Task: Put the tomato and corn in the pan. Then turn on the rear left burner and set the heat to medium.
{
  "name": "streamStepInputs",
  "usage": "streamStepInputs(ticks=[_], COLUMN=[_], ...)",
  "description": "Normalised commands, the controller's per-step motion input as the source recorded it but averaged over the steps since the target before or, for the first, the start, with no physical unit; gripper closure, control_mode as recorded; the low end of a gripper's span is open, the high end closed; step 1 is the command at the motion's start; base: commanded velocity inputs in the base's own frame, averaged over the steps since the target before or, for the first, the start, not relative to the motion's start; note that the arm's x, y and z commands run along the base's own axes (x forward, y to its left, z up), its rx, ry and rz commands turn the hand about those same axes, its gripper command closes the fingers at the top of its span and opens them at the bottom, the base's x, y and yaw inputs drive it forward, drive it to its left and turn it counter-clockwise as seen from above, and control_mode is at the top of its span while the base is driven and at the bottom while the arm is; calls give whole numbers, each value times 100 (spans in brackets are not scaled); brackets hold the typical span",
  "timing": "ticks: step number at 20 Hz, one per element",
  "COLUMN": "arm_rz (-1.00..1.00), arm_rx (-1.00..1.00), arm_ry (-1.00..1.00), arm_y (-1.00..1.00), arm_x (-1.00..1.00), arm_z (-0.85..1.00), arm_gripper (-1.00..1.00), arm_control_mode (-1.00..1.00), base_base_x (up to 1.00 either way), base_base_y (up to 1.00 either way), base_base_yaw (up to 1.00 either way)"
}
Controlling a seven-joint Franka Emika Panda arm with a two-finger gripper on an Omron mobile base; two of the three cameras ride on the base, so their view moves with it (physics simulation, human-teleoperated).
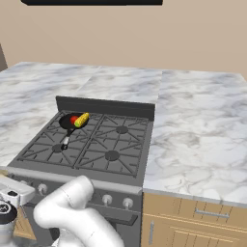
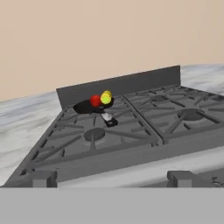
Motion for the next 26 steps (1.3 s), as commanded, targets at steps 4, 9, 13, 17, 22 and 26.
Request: streamStepInputs(ticks=[4,9,13,17,22,26], arm_rz=[11,4,0,0,-2,-4], arm_rx=[0,0,-1,-3,-4,-4], arm_ry=[0,0,0,0,-2,-4], arm_y=[0,0,0,1,0,-3], arm_x=[0,0,0,0,0,0], arm_z=[-38,-23,-34,-20,-10,-15], arm_gripper=[-100,-100,-100,-100,-100,-100], arm_control_mode=[-100,-100,-100,-100,-100,-100], base_base_x=[0,0,0,0,0,0], base_base_y=[0,0,0,0,0,0], base_base_yaw=[0,0,0,0,0,0])
